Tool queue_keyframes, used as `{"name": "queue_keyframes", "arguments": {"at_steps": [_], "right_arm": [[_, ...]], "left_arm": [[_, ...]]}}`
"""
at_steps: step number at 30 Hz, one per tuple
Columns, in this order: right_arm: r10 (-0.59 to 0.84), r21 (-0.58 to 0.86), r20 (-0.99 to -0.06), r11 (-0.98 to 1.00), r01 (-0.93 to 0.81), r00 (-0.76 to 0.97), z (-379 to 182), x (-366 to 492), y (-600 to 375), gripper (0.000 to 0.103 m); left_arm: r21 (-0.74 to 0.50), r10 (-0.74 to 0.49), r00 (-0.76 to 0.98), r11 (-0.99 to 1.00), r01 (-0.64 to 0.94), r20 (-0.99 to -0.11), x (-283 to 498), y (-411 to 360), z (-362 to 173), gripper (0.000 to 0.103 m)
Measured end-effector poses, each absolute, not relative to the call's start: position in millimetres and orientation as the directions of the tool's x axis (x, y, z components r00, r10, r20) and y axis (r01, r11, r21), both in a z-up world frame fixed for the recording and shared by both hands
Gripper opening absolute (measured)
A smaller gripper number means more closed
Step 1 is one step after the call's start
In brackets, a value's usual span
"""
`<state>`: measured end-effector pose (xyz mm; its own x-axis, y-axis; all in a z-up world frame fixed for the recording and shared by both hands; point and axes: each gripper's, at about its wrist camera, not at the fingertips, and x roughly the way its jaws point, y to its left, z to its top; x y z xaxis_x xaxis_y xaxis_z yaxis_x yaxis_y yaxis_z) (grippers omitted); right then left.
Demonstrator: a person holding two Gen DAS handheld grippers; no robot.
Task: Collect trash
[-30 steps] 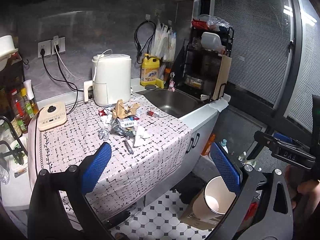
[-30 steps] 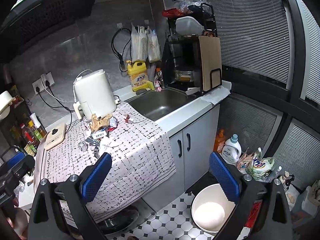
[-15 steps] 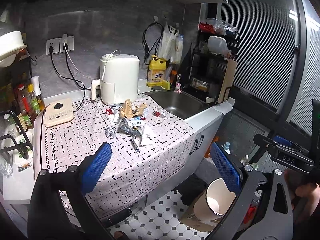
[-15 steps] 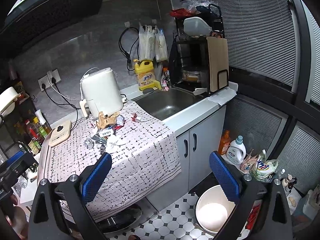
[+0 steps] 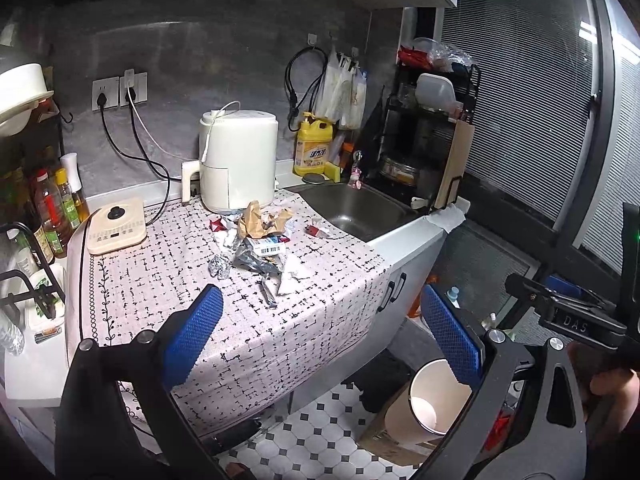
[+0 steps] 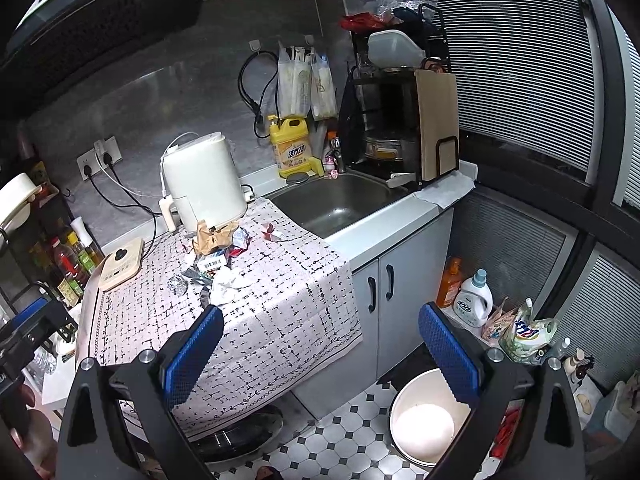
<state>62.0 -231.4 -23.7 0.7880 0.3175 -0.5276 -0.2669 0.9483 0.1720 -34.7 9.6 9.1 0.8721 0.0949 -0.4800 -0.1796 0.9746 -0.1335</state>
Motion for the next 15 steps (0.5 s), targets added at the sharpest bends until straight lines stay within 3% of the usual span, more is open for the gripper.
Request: {"name": "queue_keyframes", "arguments": {"at_steps": [15], "right_arm": [[0.348, 0.177, -0.561, 0.937, -0.302, 0.751, -26, 72, -212, 0.096]], "left_arm": [[-0.161, 0.089, 0.842, 0.966, -0.204, -0.531, -14, 35, 0, 0.098]]}}
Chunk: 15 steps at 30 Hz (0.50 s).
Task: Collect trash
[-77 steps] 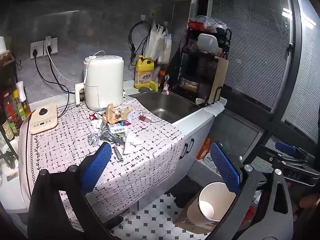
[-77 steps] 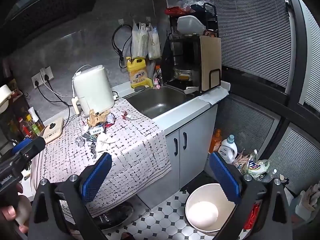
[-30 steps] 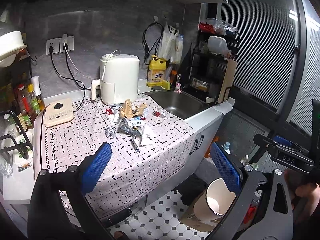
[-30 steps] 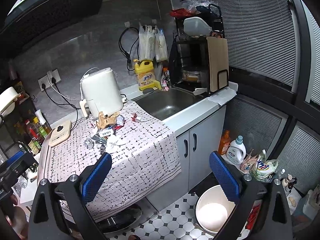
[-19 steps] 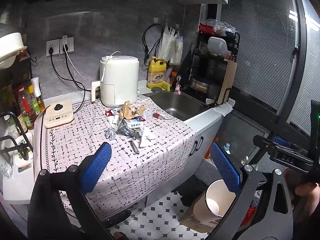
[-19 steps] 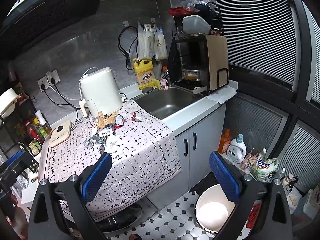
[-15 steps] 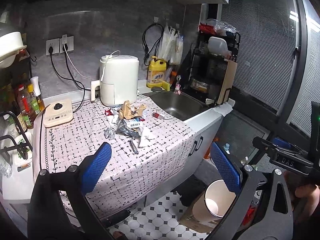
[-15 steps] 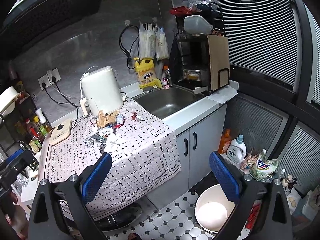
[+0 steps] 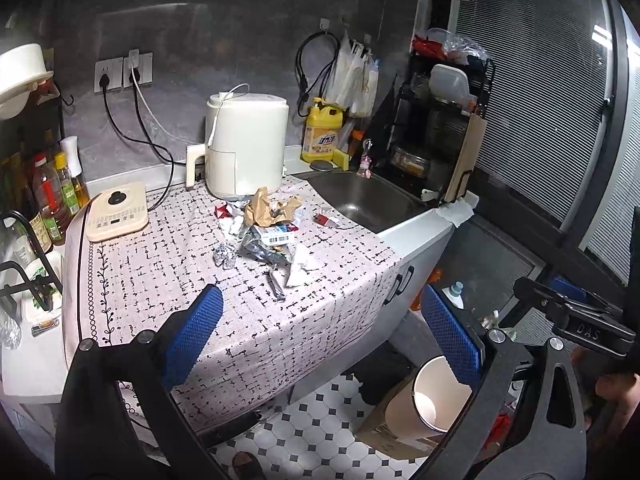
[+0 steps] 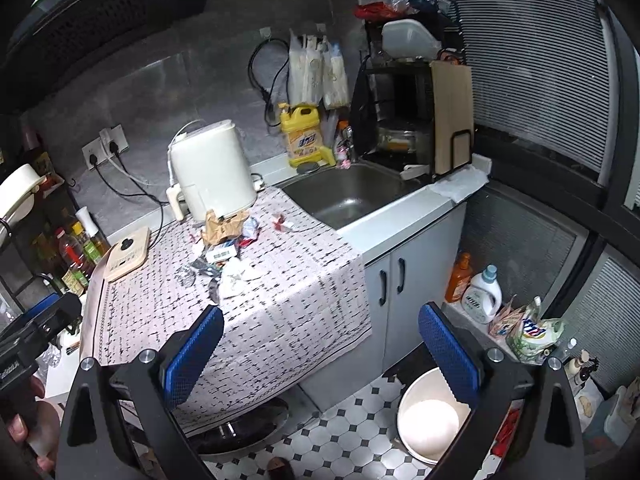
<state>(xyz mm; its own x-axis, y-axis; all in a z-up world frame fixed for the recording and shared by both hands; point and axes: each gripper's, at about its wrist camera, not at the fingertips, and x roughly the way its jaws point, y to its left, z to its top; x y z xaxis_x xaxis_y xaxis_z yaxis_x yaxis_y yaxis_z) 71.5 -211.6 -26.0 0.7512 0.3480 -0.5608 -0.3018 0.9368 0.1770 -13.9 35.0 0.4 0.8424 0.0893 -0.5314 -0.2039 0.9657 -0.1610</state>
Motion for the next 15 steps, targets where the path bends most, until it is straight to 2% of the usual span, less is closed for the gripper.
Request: {"name": "queue_keyframes", "arguments": {"at_steps": [6, 11, 15], "right_arm": [[0.36, 0.183, -0.581, 0.932, -0.314, 0.73, -34, 87, -183, 0.096], [0.371, 0.192, -0.613, 0.926, -0.324, 0.697, -42, 107, -151, 0.091], [0.381, 0.201, -0.629, 0.922, -0.332, 0.677, -49, 121, -128, 0.089]], "left_arm": [[-0.218, 0.052, 0.832, 0.954, -0.205, -0.552, 5, 75, -14, 0.098], [-0.272, 0.026, 0.824, 0.937, -0.217, -0.566, 25, 112, -30, 0.098], [-0.276, 0.013, 0.806, 0.936, -0.217, -0.592, 48, 141, -46, 0.091]]}}
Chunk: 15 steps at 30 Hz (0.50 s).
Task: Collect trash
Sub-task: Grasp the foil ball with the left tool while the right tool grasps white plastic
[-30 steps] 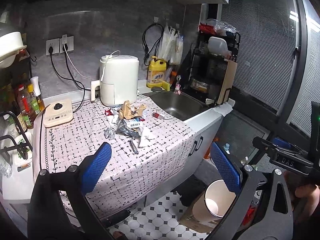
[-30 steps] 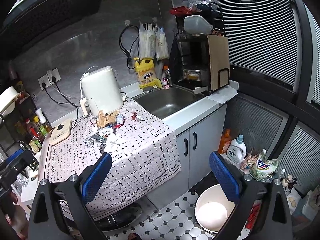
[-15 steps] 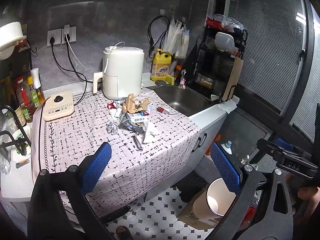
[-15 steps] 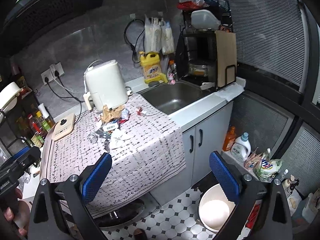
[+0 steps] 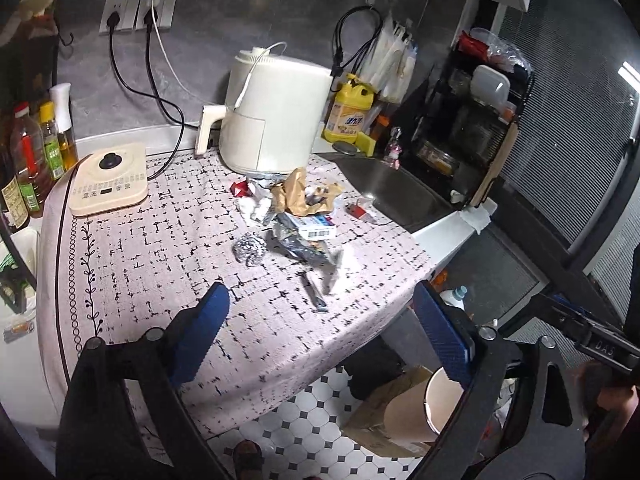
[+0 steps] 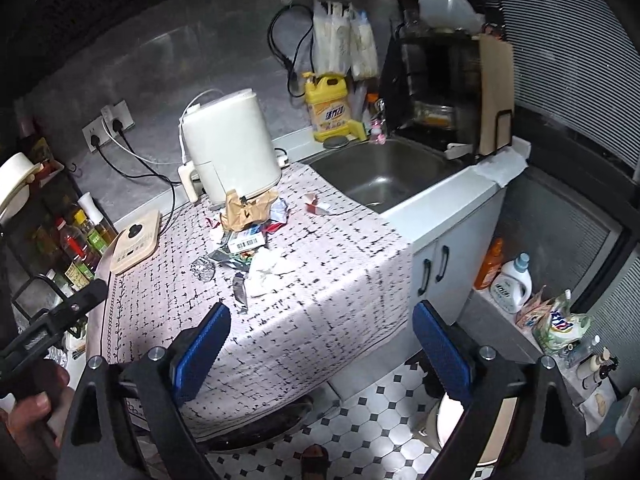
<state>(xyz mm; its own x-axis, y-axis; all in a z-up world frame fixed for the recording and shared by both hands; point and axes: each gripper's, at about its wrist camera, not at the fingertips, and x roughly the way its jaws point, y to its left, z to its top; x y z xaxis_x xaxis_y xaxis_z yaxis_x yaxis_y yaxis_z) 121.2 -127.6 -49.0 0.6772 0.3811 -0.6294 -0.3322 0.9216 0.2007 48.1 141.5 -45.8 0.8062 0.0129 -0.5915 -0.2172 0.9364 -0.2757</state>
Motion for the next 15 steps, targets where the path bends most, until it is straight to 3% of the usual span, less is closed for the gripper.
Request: {"name": "queue_keyframes", "arguments": {"at_steps": [9, 15], "right_arm": [[0.408, 0.238, -0.672, 0.909, -0.342, 0.618, -72, 154, -67, 0.082], [0.396, 0.242, -0.708, 0.914, -0.326, 0.585, -98, 181, -30, 0.079]], "left_arm": [[-0.318, -0.065, 0.773, 0.931, -0.181, -0.631, 97, 194, -78, 0.086], [-0.369, -0.141, 0.73, 0.915, -0.162, -0.669, 137, 223, -113, 0.072]]}}
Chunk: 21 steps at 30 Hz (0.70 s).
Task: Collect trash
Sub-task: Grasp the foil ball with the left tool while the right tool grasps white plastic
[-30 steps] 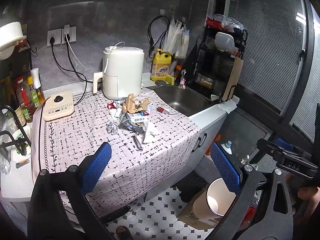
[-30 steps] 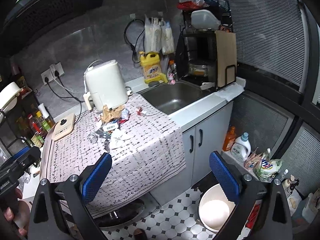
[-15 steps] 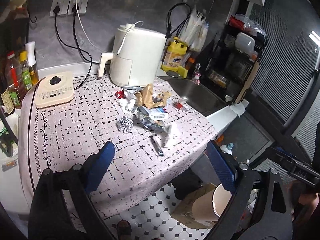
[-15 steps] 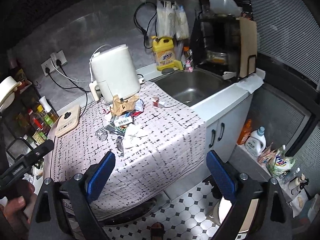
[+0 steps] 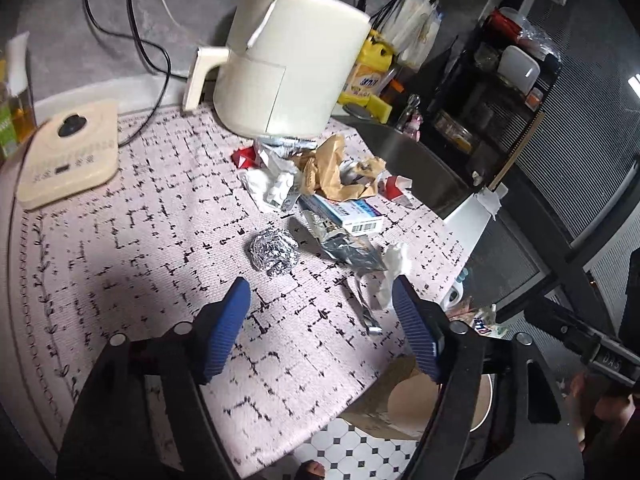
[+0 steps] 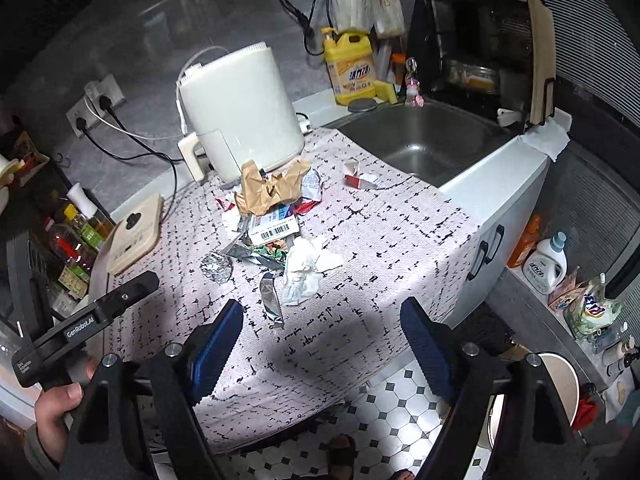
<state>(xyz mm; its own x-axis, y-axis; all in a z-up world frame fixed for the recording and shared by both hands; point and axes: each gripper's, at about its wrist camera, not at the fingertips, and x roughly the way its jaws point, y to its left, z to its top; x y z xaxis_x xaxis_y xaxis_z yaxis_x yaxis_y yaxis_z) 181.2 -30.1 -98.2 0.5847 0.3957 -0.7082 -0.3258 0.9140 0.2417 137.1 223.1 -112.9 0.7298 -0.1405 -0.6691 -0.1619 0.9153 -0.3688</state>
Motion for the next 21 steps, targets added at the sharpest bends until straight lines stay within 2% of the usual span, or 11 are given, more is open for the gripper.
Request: {"name": "queue_keyframes", "arguments": {"at_steps": [5, 16, 17, 21], "right_arm": [[0.402, 0.262, -0.739, 0.911, -0.319, 0.54, -122, 206, -1, 0.072], [0.374, 0.281, -0.808, 0.924, -0.259, 0.456, -159, 250, 42, 0.063], [0.371, 0.284, -0.813, 0.926, -0.251, 0.448, -161, 254, 44, 0.063], [0.358, 0.278, -0.831, 0.93, -0.24, 0.426, -172, 265, 49, 0.055]], "left_arm": [[-0.356, -0.162, 0.688, 0.923, -0.148, -0.707, 172, 238, -142, 0.06], [-0.346, -0.19, 0.607, 0.926, -0.149, -0.771, 228, 260, -192, 0.058], [-0.345, -0.194, 0.606, 0.928, -0.142, -0.771, 231, 260, -193, 0.049], [-0.35, -0.204, 0.615, 0.929, -0.124, -0.761, 233, 262, -191, 0.049]]}}
